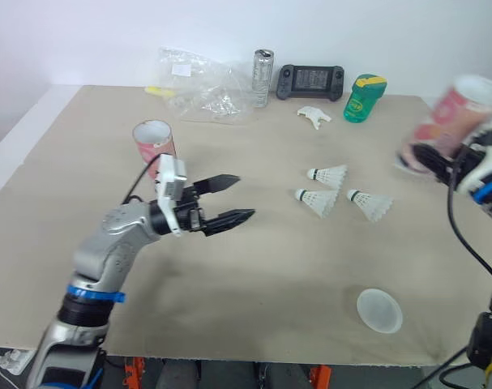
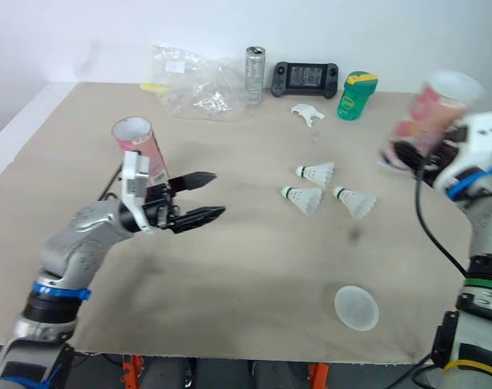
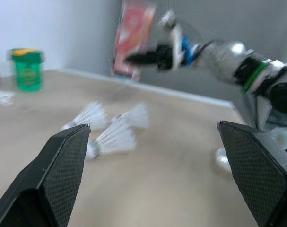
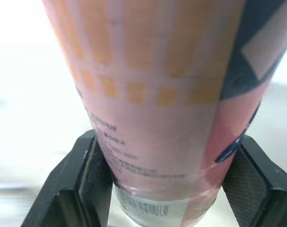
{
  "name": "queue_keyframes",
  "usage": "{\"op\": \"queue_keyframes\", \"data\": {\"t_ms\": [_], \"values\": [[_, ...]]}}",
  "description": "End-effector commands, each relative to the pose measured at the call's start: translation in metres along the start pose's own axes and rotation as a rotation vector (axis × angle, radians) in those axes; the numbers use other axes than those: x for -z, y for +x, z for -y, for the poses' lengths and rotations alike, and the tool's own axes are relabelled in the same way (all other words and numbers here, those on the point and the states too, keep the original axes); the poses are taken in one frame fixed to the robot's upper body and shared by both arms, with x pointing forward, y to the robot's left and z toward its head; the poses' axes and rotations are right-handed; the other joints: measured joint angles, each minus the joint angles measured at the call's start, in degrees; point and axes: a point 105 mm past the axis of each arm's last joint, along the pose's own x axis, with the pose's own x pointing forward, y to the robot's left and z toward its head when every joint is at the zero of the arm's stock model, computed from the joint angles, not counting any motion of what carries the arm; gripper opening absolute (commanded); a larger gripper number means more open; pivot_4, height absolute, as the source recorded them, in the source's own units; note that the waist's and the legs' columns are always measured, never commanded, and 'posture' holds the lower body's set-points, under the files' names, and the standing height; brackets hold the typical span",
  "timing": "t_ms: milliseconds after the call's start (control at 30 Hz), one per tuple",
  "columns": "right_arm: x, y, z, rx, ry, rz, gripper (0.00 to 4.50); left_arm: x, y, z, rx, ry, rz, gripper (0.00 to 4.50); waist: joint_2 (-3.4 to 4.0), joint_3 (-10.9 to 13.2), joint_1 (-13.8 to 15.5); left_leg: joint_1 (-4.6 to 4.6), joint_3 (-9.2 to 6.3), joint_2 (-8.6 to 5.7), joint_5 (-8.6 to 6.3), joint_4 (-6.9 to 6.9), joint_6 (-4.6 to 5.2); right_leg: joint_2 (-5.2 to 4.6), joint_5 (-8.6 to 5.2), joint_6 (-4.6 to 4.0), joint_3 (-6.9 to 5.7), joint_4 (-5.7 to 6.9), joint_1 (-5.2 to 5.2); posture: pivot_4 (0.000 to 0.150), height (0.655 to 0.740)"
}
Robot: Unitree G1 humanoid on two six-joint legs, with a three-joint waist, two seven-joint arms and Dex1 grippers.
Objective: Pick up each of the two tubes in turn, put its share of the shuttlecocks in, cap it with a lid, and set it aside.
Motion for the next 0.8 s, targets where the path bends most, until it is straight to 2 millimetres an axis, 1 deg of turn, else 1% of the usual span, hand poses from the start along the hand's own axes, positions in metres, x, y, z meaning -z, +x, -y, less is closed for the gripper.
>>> {"op": "queue_keyframes", "data": {"t_ms": [33, 133, 200, 333, 367, 467, 500, 567, 633, 700, 800], "values": [[0.007, -0.013, 0.035, 0.146, 0.015, 0.014, 3.30, -0.003, 0.006, -0.002, 0.024, 0.039, 0.021, 4.50, 0.06, -0.03, -0.53, 0.05, 0.03, 0.00, 0.00, -0.02, 0.01, 0.01, 0.00, 0.00, 0.06, 0.00, 0.00, 0.150, 0.7213], [0.027, -0.017, 0.043, 0.183, 0.035, -0.027, 3.30, -0.001, 0.009, -0.002, 0.036, 0.039, 0.025, 4.50, 0.14, -0.03, -1.08, 0.14, 0.10, 0.00, 0.00, -0.01, 0.01, 0.02, 0.01, 0.01, 0.15, 0.05, 0.03, 0.150, 0.7213], [0.043, -0.018, 0.044, 0.196, 0.053, -0.054, 3.30, 0.000, 0.011, -0.002, 0.042, 0.042, 0.031, 4.50, 0.18, -0.04, -1.12, 0.24, 0.15, -0.02, 0.02, -0.01, -0.02, 0.03, 0.04, 0.06, 0.23, 0.10, 0.07, 0.150, 0.7213], [0.078, -0.020, 0.041, 0.199, 0.136, -0.142, 3.30, -0.003, 0.015, -0.003, 0.040, 0.045, 0.054, 4.50, 0.18, -0.05, -1.12, 0.28, 0.14, -0.03, 0.09, 0.08, -0.11, 0.03, 0.14, 0.20, 0.22, 0.12, 0.18, 0.150, 0.7213], [0.082, -0.020, 0.040, 0.196, 0.153, -0.151, 3.30, -0.003, 0.015, -0.003, 0.038, 0.046, 0.057, 4.50, 0.18, -0.05, -1.15, 0.28, 0.15, -0.04, 0.10, 0.11, -0.12, 0.03, 0.17, 0.24, 0.26, 0.12, 0.18, 0.150, 0.7213], [0.097, -0.022, 0.031, 0.148, 0.163, -0.196, 4.19, -0.003, 0.015, 0.000, 0.039, 0.052, 0.057, 4.50, 0.16, -0.05, -1.15, 0.33, 0.14, -0.04, 0.12, 0.18, -0.14, 0.03, 0.27, 0.37, 0.27, 0.07, 0.28, 0.150, 0.7213], [0.106, -0.025, 0.032, 0.162, 0.173, -0.227, 4.43, -0.003, 0.015, 0.000, 0.039, 0.055, 0.057, 4.50, 0.17, -0.05, -1.16, 0.33, 0.13, -0.04, 0.14, 0.19, -0.12, 0.03, 0.29, 0.42, 0.27, 0.05, 0.31, 0.150, 0.7213], [0.120, -0.030, 0.032, 0.165, 0.164, -0.280, 4.43, -0.004, 0.013, 0.000, 0.034, 0.061, 0.058, 4.50, 0.19, -0.06, -1.13, 0.33, 0.13, -0.06, 0.20, 0.20, -0.09, 0.03, 0.32, 0.49, 0.27, 0.04, 0.31, 0.150, 0.7213], [0.128, -0.036, 0.035, 0.170, 0.161, -0.319, 4.43, -0.005, 0.011, -0.001, 0.027, 0.068, 0.064, 4.50, 0.13, -0.07, -1.12, 0.35, 0.12, -0.09, 0.22, 0.22, -0.08, 0.03, 0.32, 0.54, 0.30, 0.04, 0.35, 0.150, 0.7213], [0.131, -0.040, 0.036, 0.162, 0.150, -0.343, 4.43, -0.007, 0.010, -0.001, 0.023, 0.076, 0.075, 4.50, 0.13, -0.07, -1.11, 0.37, 0.09, -0.09, 0.24, 0.25, -0.07, 0.03, 0.24, 0.71, 0.29, 0.03, 0.41, 0.150, 0.7213], [0.135, -0.047, 0.038, 0.146, 0.144, -0.374, 4.43, -0.012, 0.008, 0.002, 0.024, 0.095, 0.092, 4.50, 0.10, -0.09, -0.98, 0.37, 0.07, -0.10, 0.24, 0.27, -0.07, 0.03, 0.24, 0.72, 0.28, 0.02, 0.46, 0.150, 0.7213]]}}
